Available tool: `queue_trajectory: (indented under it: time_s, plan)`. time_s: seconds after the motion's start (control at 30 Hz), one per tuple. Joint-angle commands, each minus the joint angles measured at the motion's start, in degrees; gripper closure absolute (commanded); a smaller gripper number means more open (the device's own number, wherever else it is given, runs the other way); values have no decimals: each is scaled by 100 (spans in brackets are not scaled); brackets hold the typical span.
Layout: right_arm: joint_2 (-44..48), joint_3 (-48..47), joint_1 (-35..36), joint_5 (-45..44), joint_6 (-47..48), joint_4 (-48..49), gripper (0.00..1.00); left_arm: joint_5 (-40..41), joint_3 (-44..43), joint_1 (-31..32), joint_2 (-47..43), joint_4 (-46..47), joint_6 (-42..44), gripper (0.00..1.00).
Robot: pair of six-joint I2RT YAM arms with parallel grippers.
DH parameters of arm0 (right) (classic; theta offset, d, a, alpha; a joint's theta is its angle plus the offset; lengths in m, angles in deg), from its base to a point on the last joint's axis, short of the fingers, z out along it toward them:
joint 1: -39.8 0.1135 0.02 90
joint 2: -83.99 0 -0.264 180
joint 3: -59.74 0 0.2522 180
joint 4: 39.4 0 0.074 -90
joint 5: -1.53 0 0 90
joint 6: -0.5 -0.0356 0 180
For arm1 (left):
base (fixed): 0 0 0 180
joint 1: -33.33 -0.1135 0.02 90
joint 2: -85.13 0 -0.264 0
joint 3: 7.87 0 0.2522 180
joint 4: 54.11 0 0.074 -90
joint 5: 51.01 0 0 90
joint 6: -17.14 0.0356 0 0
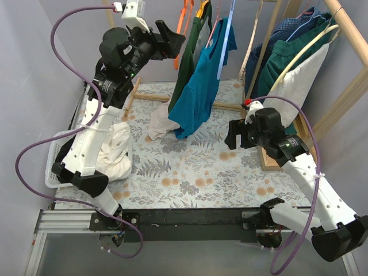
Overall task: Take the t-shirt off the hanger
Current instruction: Pick up the hanger from the clothesline.
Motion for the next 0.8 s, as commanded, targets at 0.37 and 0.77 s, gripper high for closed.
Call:
queue_trajectory:
  time_s: [0.37, 0.77]
  plan:
    - [225, 483, 43, 417, -271, 642, 11, 2821, -450, 1238, 870, 881, 1905, 22]
    - [437, 685, 35, 285, -288, 607, 11, 3227, -389, 1247, 1020, 961, 2091, 34]
